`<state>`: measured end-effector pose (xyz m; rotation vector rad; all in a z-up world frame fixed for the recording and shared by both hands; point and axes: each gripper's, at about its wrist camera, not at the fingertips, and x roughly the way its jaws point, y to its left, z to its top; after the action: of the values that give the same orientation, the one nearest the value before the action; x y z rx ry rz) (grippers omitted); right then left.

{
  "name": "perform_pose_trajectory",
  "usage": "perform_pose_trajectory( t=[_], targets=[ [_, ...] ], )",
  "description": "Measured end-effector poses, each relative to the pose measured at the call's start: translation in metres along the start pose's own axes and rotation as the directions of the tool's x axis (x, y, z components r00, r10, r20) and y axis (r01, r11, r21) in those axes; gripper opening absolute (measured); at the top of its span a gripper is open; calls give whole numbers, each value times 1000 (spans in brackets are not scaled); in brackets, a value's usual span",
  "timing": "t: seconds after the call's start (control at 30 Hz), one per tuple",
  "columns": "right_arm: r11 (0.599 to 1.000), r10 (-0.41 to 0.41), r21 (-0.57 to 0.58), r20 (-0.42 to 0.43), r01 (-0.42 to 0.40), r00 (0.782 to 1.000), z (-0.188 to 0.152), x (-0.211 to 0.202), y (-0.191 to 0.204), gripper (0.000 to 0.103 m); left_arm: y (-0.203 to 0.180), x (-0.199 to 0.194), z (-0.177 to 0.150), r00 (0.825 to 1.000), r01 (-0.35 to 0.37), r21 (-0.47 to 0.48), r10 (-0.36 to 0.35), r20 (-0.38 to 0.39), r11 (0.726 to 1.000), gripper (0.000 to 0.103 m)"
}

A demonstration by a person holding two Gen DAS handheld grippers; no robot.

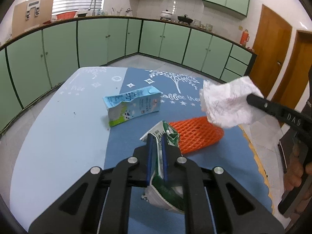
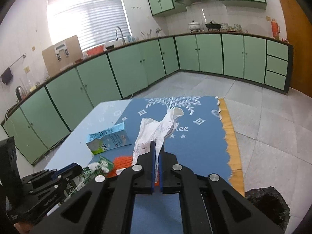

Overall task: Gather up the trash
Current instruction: 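Grasp the white tissue on the orange net with the right tool, then carry green carton and tissue over the bin and open both tools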

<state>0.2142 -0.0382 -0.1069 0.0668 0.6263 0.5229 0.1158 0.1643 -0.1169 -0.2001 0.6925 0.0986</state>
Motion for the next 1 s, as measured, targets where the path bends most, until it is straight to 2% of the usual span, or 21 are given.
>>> perform_pose_trajectory(
  t=[0.1,0.27,0.33,0.4,0.43,0.5,0.57,0.6,0.63,0.8,1.0],
  targets=[
    [1000,-7,5,2,7,1000,-3,-6,-3,3,-3,9,-10,998,20,3,-20,-53,1000,8],
    [1000,-17,17,-44,17,999,-20,0,-7,3,-6,26,-31,989,36,-4,-36,-144,999,10],
    [1000,-16,22,-57,18,998,-25,0,-8,3,-7,32,-34,986,31,-3,-31,-161,1000,17],
    [1000,-17,24,-66,18,998,-30,-1,-9,3,-6,40,-35,983,24,-6,-25,-180,1000,39],
    [1000,-19,24,-71,20,997,-32,0,-9,3,-5,43,-37,982,23,-11,-25,-187,1000,43],
    [999,-19,27,-75,21,997,-35,0,-10,3,-5,47,-37,982,24,-15,-26,-189,1000,44],
    [999,-21,30,-76,23,997,-35,0,-12,3,-7,49,-36,982,23,-9,-24,-189,1000,40],
    [999,-22,31,-76,24,997,-35,0,-12,3,-7,48,-36,982,32,-15,-34,-187,999,24],
    [999,-22,33,-76,25,997,-36,0,-12,3,-7,48,-35,980,60,-32,-65,-189,998,14],
    [999,-23,36,-75,26,997,-36,-1,-12,3,-15,42,-36,984,64,-25,-67,-163,998,10],
    [999,-28,44,-55,30,998,-32,-10,-16,3,-17,17,-26,995,51,-16,-53,-79,999,9]
  ],
)
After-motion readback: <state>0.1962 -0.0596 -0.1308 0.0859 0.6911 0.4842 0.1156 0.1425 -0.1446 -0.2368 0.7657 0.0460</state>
